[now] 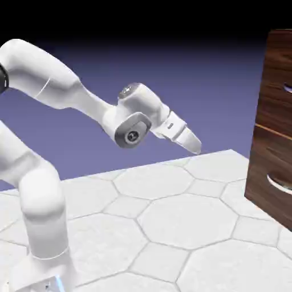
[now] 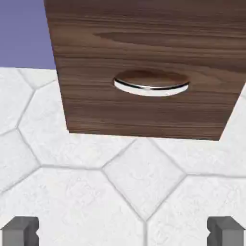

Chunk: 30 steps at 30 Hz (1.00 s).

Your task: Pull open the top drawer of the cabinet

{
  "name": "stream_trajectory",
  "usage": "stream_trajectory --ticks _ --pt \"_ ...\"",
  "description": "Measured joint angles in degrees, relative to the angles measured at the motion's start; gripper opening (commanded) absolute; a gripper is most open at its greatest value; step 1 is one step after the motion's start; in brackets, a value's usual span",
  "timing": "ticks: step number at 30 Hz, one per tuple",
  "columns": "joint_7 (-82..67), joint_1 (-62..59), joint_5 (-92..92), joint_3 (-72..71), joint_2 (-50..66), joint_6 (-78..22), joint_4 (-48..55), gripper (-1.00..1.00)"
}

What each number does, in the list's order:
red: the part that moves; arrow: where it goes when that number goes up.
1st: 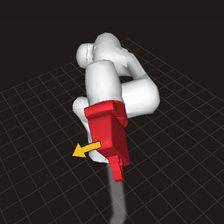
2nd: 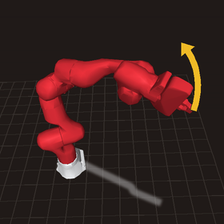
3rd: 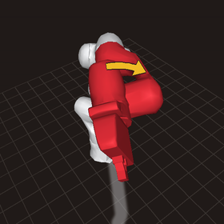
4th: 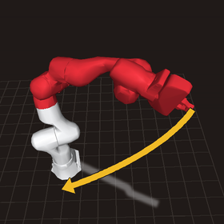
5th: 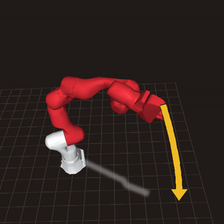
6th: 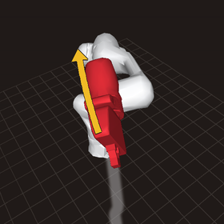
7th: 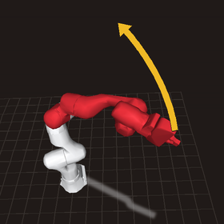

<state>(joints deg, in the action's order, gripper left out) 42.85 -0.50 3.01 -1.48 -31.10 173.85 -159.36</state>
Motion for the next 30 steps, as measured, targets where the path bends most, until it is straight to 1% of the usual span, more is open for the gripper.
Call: stream_trajectory --ticks 30 --pt "9.73 -29.44 74.75 -36.9 38.89 -3.79 40.77 0.0"
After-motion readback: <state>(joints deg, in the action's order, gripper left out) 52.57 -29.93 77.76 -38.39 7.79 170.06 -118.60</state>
